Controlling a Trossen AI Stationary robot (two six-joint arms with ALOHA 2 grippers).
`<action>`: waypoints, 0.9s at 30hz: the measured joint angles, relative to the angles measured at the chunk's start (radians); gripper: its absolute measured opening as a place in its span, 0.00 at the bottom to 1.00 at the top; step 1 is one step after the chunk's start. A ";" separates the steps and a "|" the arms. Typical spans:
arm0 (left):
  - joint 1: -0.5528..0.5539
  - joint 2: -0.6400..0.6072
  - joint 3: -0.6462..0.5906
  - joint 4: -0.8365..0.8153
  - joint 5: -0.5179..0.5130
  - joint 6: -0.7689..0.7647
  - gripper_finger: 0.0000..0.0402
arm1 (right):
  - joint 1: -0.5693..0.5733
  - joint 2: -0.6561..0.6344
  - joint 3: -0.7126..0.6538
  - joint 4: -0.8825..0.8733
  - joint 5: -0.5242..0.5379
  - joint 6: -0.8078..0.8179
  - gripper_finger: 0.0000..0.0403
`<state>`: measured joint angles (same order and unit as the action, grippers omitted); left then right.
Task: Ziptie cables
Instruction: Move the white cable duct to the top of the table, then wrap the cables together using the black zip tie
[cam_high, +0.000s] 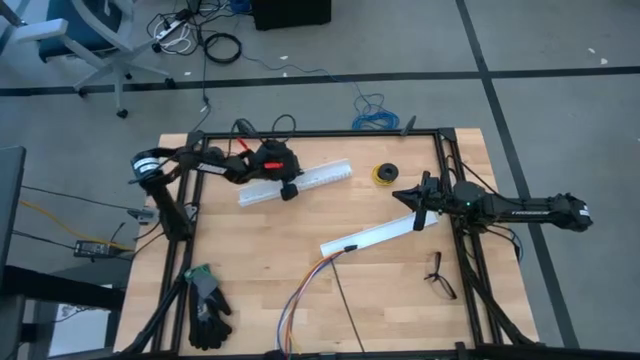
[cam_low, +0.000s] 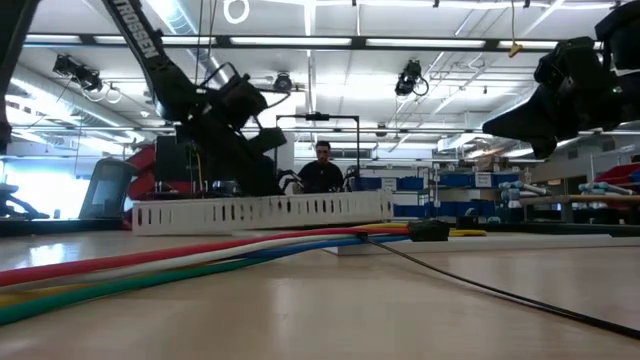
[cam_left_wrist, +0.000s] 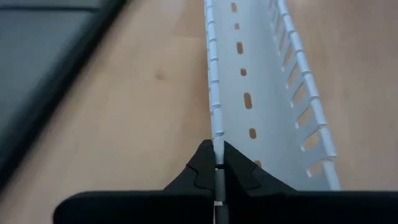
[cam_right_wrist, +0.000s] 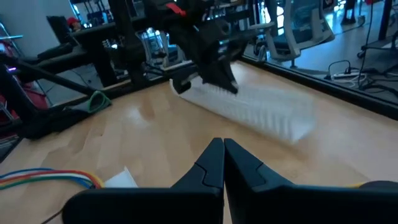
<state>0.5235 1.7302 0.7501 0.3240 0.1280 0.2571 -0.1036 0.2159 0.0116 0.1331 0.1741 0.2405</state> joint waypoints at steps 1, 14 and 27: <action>0.000 0.016 0.013 -0.001 0.003 -0.007 0.03 | 0.000 0.000 0.000 -0.002 0.000 0.000 0.01; -0.039 0.040 0.111 -0.011 0.057 -0.027 0.32 | 0.000 0.002 0.000 -0.007 0.001 0.024 0.00; -0.071 -0.246 0.134 -0.179 0.064 -0.020 0.38 | 0.001 0.029 0.000 -0.032 -0.004 0.185 0.00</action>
<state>0.4522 1.4842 0.8841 0.1447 0.1917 0.2373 -0.1025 0.2451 0.0116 0.1012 0.1701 0.4259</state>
